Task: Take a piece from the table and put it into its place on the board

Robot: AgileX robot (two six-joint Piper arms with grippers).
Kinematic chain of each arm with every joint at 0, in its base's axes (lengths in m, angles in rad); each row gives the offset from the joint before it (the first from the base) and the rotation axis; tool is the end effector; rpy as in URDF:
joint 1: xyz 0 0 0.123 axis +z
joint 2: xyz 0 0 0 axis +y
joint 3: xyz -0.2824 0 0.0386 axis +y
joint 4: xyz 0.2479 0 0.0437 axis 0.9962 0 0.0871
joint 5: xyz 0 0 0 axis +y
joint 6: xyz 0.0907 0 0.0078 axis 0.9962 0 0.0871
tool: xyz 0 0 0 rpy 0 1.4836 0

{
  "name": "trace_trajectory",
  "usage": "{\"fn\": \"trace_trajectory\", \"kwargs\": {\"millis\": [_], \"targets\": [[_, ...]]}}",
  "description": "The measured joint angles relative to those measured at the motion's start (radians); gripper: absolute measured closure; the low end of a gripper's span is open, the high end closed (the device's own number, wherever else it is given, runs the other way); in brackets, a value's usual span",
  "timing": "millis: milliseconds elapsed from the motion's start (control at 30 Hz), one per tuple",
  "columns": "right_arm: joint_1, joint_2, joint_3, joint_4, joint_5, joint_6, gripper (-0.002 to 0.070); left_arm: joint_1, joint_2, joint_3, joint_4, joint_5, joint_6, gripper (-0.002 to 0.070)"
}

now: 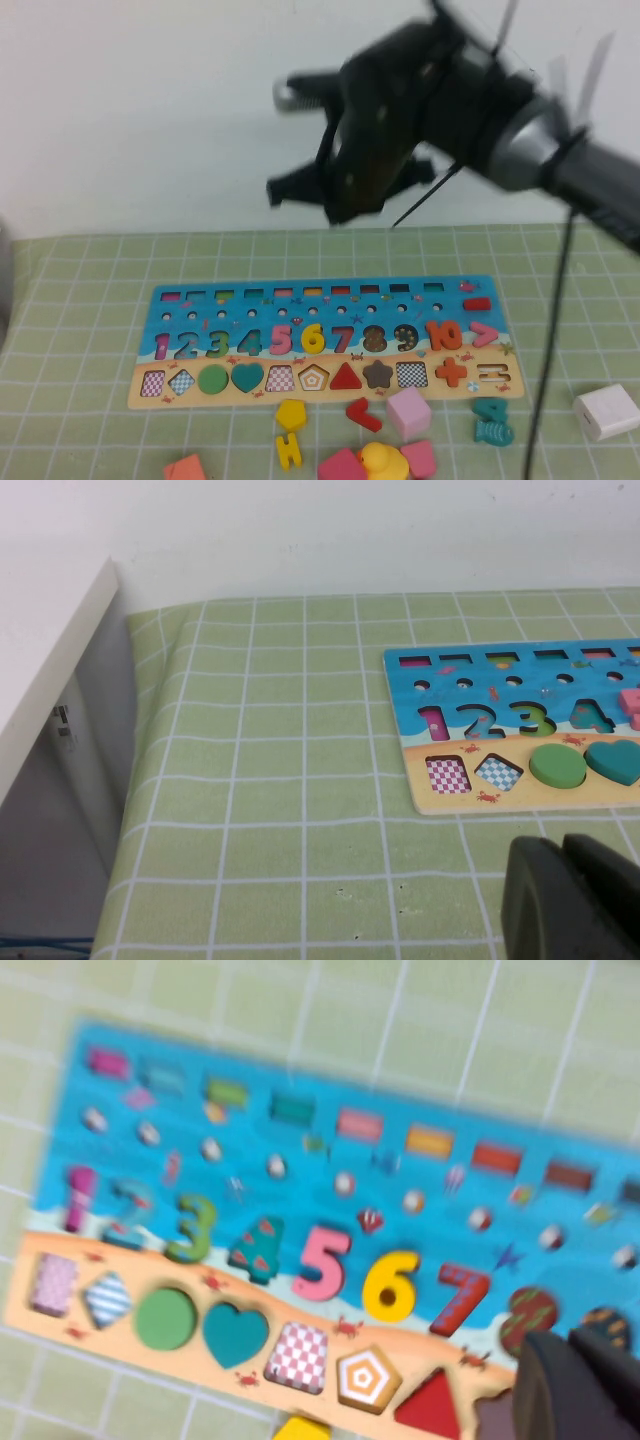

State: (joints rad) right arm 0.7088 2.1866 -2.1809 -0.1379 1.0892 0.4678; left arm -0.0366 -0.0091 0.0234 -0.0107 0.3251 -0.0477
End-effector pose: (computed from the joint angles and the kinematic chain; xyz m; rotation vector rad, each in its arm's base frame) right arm 0.3801 0.3113 0.2972 -0.3474 2.5620 0.2634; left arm 0.0538 -0.0023 0.1763 -0.0169 1.8235 -0.0698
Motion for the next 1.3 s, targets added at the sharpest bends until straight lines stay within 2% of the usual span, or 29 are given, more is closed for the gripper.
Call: {"fn": "trace_trajectory", "kwargs": {"millis": [367, 633, 733, 1000, 1167, 1300], "targets": [[0.128, -0.312, 0.023, -0.066, 0.114, -0.118, 0.0678, 0.000, 0.000, 0.000, 0.000, 0.000, 0.000, 0.0676], [0.271, -0.533, 0.201, -0.141, 0.146, -0.109, 0.0678, 0.000, 0.000, 0.000, -0.002, 0.000, 0.000, 0.0676], [0.281, -0.627, 0.286, -0.136, 0.146, -0.101, 0.0678, 0.000, 0.000, 0.000, -0.002, 0.000, 0.000, 0.0676], [0.281, -0.874, 0.525, -0.007, 0.146, -0.211, 0.0678, 0.000, 0.000, 0.000, -0.002, 0.000, 0.000, 0.0676], [0.281, -1.037, 0.657, -0.037, 0.146, -0.338, 0.0678, 0.000, 0.000, 0.000, -0.002, 0.000, 0.000, 0.0676], [0.281, -1.156, 0.751, -0.100, 0.146, -0.359, 0.0678, 0.000, 0.000, 0.000, -0.002, 0.000, 0.000, 0.0676]]}}
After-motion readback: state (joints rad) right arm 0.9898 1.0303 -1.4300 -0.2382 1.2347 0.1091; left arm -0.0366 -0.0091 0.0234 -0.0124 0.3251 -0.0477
